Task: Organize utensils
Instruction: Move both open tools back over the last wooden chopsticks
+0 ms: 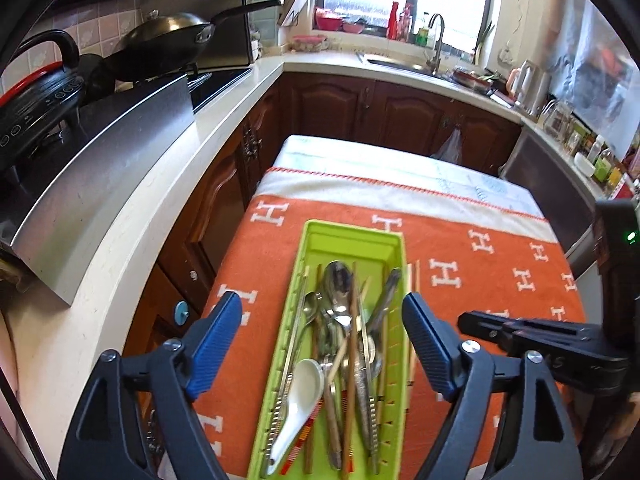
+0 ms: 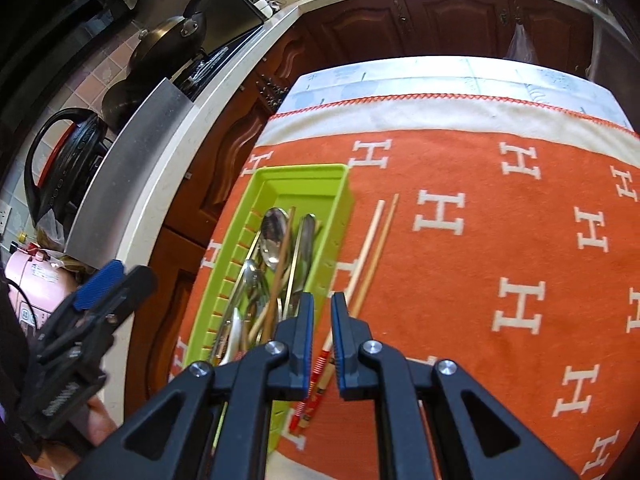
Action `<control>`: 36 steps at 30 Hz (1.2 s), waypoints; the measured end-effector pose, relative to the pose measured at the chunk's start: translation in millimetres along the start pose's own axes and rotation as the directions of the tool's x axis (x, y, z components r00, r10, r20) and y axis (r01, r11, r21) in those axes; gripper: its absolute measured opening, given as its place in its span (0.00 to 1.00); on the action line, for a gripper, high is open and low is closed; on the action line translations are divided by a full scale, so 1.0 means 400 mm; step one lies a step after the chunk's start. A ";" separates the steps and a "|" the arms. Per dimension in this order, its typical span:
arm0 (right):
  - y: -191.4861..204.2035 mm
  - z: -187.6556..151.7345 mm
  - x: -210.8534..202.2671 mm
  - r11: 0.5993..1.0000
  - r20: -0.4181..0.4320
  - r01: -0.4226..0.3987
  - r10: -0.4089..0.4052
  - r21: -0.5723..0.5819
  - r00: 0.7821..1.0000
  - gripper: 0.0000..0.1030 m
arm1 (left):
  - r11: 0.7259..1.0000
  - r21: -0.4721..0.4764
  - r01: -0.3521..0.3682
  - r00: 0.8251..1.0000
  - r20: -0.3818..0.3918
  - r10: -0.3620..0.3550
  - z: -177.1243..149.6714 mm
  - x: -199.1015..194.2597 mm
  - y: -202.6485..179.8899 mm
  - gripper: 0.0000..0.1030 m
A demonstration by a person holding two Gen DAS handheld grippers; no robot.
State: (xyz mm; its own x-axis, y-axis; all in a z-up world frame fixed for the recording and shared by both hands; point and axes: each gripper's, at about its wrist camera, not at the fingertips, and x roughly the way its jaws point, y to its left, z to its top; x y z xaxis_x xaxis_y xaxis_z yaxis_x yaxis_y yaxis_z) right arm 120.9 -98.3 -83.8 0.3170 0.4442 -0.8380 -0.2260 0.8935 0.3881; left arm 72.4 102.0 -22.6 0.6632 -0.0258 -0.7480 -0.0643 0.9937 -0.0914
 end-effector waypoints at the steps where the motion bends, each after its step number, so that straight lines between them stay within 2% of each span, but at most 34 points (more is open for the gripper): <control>1: -0.004 -0.002 0.000 1.000 0.001 0.003 -0.003 0.000 1.000 0.09 | 1.000 0.001 0.006 1.000 0.004 -0.006 0.000 -0.003 -0.005 0.81; 8: -0.031 -0.024 0.016 1.000 -0.009 0.022 -0.022 0.007 1.000 0.11 | 0.998 0.032 0.061 0.998 0.020 -0.061 -0.024 -0.006 -0.061 0.88; 15: -0.060 -0.048 0.070 0.999 -0.039 0.039 -0.038 0.031 0.999 0.14 | 0.995 0.051 0.086 0.996 -0.035 -0.084 -0.072 0.041 -0.099 0.89; 21: -0.079 -0.063 0.129 0.997 -0.073 0.064 -0.061 0.044 0.995 0.15 | 0.998 -0.030 0.060 0.995 -0.074 -0.062 -0.106 0.075 -0.050 0.89; 26: -0.065 -0.060 0.164 0.996 -0.088 0.076 -0.073 0.034 0.993 0.15 | 0.997 -0.063 0.037 0.997 -0.064 -0.041 -0.113 0.078 -0.018 0.89; 31: -0.039 -0.055 0.186 0.997 -0.084 0.081 -0.078 0.022 0.993 0.15 | 0.995 -0.095 -0.032 0.998 -0.050 0.027 -0.112 0.081 0.010 0.89; 36: -0.006 -0.048 0.201 0.990 -0.078 0.135 -0.137 -0.026 0.988 0.15 | 0.988 -0.144 -0.056 0.997 -0.062 0.047 -0.114 0.092 0.034 0.89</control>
State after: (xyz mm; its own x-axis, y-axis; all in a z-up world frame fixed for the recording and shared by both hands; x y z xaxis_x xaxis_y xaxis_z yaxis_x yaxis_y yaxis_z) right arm 129.3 -66.1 -159.6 0.2724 0.3109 -0.9106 -0.2053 0.9433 0.2607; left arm 61.8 109.8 -81.5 0.6121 0.0143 -0.7907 -0.2076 0.9677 -0.1431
